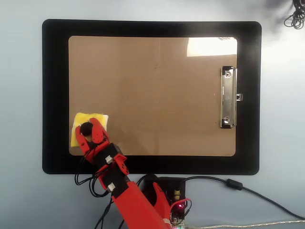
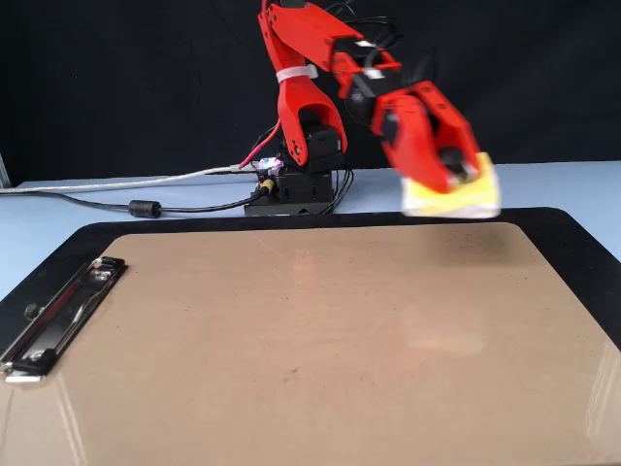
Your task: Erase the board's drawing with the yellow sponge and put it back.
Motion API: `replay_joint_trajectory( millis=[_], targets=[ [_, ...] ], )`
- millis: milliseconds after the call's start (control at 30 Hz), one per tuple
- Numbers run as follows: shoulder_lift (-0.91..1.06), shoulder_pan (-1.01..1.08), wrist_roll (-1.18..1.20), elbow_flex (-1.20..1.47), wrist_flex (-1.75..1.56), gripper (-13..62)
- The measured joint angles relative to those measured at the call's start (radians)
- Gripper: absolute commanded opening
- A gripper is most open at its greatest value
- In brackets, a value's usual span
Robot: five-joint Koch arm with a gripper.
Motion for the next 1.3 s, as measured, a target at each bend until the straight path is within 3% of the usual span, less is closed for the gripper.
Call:
replay_joint_trajectory(
  millis=[233,400,467,600,767,1033,1133,1300],
  targets=[
    [-0.195,-0.133,-0.009,-0.021,-0.097,-5.0],
    [-0.275,-0.146,-0.009,-0.021,-0.183,23.9],
    [-0.275,-0.16,-0.009,-0.023,-0.189,28.9],
    [-0.236,-0.173,-0.009,-0.021,-0.175,29.1],
    [-0.04,-0.158,-0.049,-0.146,0.149,29.2],
    [0.025,0.081,-0.083,-0.591,1.287,32.3],
    [0.067,0.268,0.008,-0.552,1.529,32.2],
    [0.265,0.532,0.184,-0.179,1.493,32.4]
  ],
)
